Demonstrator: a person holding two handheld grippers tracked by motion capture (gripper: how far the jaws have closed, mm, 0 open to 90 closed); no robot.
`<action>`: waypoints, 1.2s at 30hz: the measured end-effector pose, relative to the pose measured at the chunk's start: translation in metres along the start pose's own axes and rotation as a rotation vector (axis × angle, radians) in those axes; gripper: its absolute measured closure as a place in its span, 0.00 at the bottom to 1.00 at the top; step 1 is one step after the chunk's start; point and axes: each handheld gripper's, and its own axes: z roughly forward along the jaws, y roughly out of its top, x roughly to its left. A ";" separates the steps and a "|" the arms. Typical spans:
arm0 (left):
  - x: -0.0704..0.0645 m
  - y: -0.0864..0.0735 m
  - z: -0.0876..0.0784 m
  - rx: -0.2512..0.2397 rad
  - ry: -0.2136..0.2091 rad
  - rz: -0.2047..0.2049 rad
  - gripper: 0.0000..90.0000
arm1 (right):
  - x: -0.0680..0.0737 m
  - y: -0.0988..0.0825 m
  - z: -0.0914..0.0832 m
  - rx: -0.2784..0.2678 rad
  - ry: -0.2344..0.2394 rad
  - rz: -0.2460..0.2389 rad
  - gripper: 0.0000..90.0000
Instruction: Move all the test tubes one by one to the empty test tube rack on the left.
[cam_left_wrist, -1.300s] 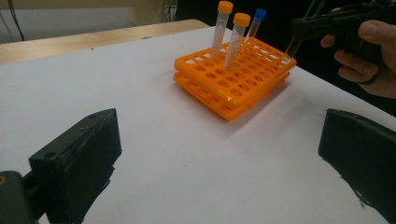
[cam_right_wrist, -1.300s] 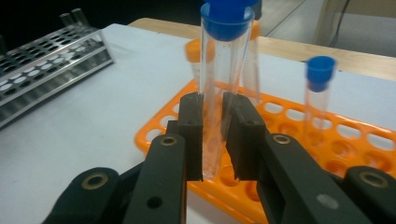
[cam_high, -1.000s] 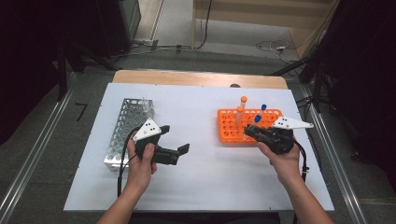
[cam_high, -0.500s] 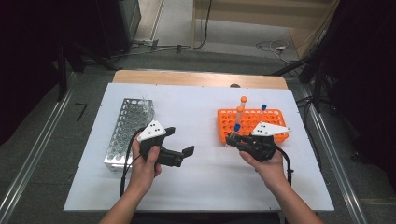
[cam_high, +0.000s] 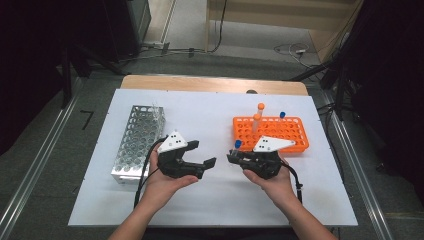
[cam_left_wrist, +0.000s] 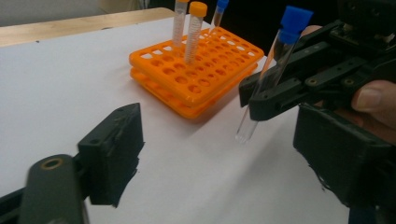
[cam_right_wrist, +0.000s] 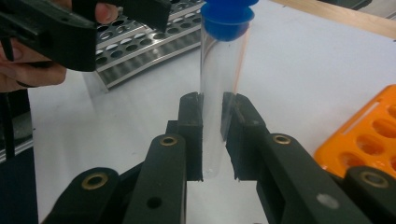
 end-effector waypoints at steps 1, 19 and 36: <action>-0.001 0.000 0.000 -0.002 -0.005 -0.001 0.23 | 0.002 0.000 0.002 0.003 0.002 -0.002 0.83; -0.011 0.001 0.002 -0.011 -0.120 0.018 0.55 | 0.037 0.005 0.024 0.044 0.067 -0.086 0.83; -0.018 0.000 0.003 0.005 -0.113 0.093 0.84 | 0.043 0.004 0.030 0.075 0.086 -0.086 0.83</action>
